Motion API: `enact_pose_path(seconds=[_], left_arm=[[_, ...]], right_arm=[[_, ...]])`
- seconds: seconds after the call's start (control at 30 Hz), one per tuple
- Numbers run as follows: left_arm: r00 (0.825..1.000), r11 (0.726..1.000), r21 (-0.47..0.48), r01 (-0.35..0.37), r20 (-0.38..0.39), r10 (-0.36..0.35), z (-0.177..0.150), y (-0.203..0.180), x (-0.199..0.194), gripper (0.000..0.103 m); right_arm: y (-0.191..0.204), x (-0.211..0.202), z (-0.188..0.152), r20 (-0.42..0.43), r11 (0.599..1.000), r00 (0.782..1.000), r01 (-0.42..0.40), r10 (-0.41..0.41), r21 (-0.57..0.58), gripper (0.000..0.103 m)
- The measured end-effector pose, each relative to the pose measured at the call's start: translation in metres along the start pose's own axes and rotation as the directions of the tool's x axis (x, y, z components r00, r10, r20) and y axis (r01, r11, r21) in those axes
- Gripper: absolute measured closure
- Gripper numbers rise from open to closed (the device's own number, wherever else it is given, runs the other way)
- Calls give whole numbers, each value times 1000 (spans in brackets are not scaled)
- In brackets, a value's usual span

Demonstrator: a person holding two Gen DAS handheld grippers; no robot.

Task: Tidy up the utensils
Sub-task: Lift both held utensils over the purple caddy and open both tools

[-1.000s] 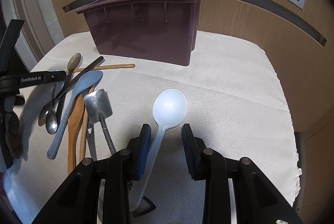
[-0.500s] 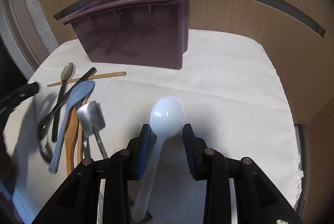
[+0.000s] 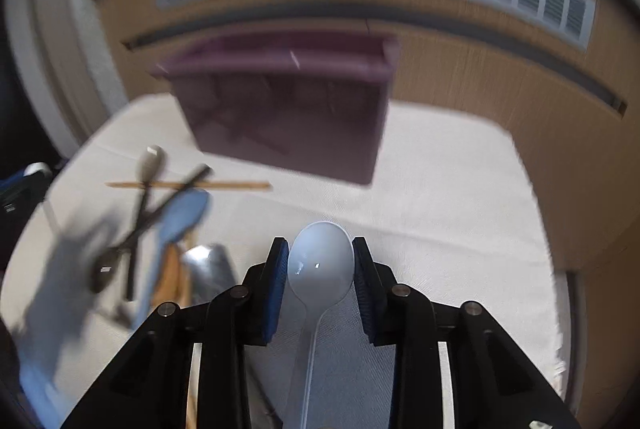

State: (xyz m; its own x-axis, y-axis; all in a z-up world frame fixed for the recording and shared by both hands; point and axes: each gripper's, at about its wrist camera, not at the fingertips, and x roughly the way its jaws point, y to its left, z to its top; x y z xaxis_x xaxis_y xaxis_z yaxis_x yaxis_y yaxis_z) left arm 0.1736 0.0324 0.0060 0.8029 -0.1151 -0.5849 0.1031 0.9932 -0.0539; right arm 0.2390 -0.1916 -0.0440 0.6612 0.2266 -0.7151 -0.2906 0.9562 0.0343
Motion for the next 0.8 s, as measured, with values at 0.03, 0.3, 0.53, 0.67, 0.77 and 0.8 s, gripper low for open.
enact_pose_path(seconds=[0.03, 0.3, 0.53, 0.67, 0.77, 0.8], left_arm=[[1000, 1000, 5, 4, 12, -4, 2, -1, -6, 80], [997, 999, 40, 5, 81, -8, 16, -10, -29, 80], [982, 994, 113, -13, 190, -9, 65, -19, -55, 80], [960, 985, 170, -27, 278, -21, 124, -29, -62, 80], [953, 982, 184, -31, 300, -26, 160, -32, -42, 80], [954, 983, 178, -33, 299, -22, 170, -30, -29, 80]], right_arm=[[1, -9, 0, 25, 1000, 1000, -9, 9, -7, 73], [3, -56, 8, 169, 998, 984, -50, 57, -45, 74], [-8, -85, 39, 289, 997, 954, -80, 78, -5, 74], [-18, -123, 100, 465, 995, 881, -104, 90, 6, 73], [-23, -118, 137, 516, 992, 849, -128, 114, -9, 73], [-25, -111, 146, 530, 992, 841, -129, 111, -3, 73]])
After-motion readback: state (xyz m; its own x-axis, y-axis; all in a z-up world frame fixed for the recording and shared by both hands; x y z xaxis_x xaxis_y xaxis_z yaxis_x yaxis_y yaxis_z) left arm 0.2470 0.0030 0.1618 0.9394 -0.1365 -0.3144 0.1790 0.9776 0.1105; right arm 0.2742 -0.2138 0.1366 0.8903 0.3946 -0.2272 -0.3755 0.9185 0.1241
